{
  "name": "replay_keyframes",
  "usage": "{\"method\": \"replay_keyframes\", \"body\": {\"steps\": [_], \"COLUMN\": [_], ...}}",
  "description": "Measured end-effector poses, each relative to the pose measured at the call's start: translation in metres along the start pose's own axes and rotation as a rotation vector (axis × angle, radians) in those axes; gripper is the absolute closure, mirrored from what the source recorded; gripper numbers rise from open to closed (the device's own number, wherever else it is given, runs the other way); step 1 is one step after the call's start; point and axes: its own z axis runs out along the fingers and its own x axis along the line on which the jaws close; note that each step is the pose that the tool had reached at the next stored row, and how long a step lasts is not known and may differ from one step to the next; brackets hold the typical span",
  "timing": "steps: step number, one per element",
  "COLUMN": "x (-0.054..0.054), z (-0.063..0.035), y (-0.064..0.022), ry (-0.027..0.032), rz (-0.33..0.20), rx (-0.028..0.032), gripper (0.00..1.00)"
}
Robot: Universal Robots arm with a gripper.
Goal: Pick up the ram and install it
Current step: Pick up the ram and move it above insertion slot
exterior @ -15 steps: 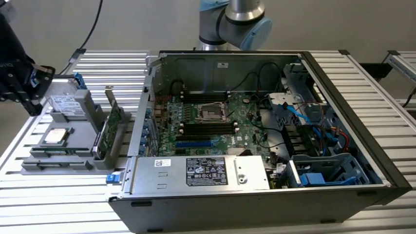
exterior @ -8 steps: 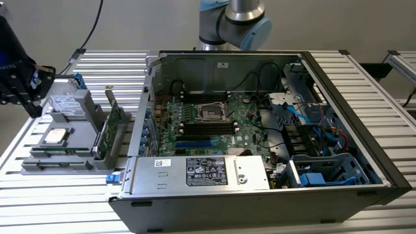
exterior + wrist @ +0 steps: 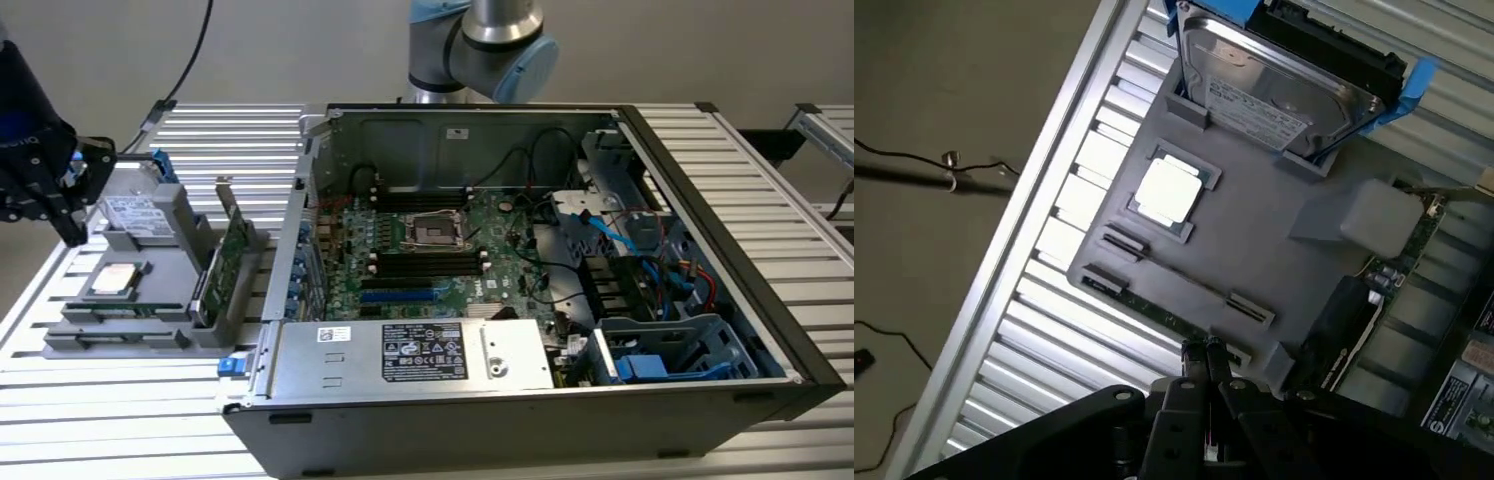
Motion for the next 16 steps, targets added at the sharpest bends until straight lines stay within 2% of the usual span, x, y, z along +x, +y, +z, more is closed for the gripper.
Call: {"method": "replay_keyframes", "body": {"steps": [16], "x": [-0.0005], "z": [0.0094], "y": [-0.0004], "ry": [0.013], "rz": [-0.291], "rx": [0.0161], "gripper": [0.9]}}
